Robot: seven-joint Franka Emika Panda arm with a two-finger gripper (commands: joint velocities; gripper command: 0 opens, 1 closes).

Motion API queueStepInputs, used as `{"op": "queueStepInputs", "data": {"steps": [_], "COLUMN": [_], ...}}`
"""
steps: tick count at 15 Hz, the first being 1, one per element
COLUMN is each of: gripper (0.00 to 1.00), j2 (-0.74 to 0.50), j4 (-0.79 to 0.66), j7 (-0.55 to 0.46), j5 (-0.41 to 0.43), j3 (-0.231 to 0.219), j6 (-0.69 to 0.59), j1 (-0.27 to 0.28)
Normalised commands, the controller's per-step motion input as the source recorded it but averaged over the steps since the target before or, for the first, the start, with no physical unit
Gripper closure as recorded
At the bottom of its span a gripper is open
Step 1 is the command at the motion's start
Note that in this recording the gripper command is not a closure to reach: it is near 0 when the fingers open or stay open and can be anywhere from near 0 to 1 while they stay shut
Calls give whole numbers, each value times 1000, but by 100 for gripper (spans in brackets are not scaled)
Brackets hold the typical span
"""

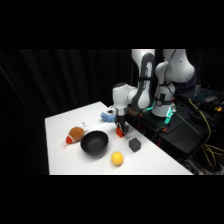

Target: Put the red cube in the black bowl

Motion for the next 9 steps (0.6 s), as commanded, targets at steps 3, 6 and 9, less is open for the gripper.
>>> {"op": "queueStepInputs", "data": {"steps": [3, 6, 9], "gripper": [100, 100, 100], "j2": [-190, -448, -606], "j4": [-58, -31, 126], "j7": [304, 341, 338], "j5": [-325, -344, -367], "j3": [-120, -267, -280], "j6": [-48, -409, -741], "j1": [50, 203, 221]}}
